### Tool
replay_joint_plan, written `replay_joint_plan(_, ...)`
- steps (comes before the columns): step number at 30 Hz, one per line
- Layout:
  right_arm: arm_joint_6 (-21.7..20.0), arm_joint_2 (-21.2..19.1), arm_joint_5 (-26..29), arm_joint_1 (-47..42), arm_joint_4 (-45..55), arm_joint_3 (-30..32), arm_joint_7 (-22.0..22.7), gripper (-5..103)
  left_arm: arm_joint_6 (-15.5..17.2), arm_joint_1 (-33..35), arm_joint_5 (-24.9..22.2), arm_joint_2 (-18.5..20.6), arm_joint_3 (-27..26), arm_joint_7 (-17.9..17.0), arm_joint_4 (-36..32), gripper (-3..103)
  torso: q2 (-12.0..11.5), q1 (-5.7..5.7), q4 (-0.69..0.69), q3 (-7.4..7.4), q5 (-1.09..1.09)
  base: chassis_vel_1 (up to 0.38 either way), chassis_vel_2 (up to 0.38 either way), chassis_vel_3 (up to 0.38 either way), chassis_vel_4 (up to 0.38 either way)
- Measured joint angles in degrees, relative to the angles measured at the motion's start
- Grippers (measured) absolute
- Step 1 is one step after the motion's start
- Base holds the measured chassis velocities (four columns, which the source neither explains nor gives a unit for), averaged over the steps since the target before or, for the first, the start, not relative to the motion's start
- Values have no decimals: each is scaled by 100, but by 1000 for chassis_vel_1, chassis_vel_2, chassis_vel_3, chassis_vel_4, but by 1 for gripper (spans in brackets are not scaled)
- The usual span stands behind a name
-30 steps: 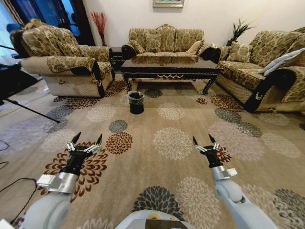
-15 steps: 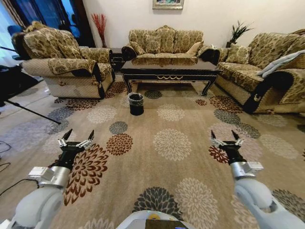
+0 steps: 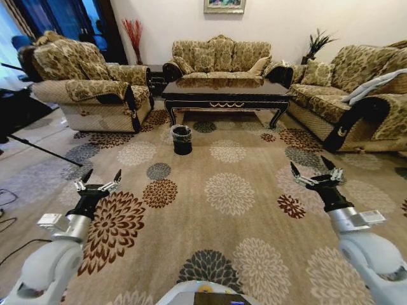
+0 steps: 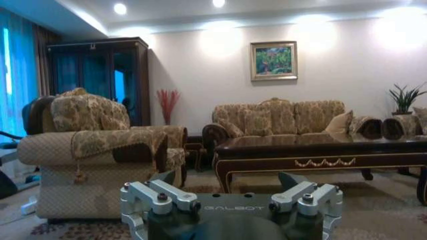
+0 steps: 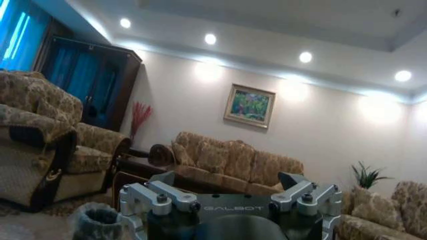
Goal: Move to the front of the table and pick up the trash from the floor, then place it into the trash bin.
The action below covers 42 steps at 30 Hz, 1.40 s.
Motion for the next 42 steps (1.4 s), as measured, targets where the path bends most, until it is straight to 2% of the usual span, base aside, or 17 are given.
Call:
replay_joint_plan(11,-127,541,-104,-387,378,69,-77,100,-4,-50,34,-16,26,94,42,100,245,81,-1,164,0,0,0,0,0)
replay_joint_plan(15,-390,722,-248,-523,554,89,133,100,-14,-55,115,-27,75,116,59,100,374,126,0,249,0,0,0,0,0)
replay_joint_plan(20,-485,820,-353,-634,625,166,75,100,-13,-72,133,-58,137,117,54,100,485,166,-1,320,0,0,0,0,0)
replay_joint_plan(26,-402,861,-417,-667,729,240,-260,100,-9,-100,126,-57,151,117,51,100,629,223,2,407,0,0,0,0,0)
replay_joint_plan(29,-383,857,-399,-655,750,249,-267,100,-7,-103,123,-61,161,117,48,100,674,240,2,435,0,0,0,0,0)
replay_joint_plan(30,-376,847,-370,-648,761,251,-229,100,-6,-104,122,-72,172,117,36,100,708,254,-4,455,0,0,0,0,0)
replay_joint_plan(32,-375,833,-342,-643,761,252,-187,100,-5,-103,124,-86,182,117,24,100,744,268,-4,475,0,0,0,0,0)
replay_joint_plan(34,-368,799,-292,-609,746,261,-142,100,-5,-95,129,-109,189,117,5,100,816,296,2,521,0,0,0,0,0)
replay_joint_plan(42,-365,757,-224,-556,729,275,-97,100,14,-46,124,-124,133,119,-59,100,996,359,-1,639,0,0,0,0,0)
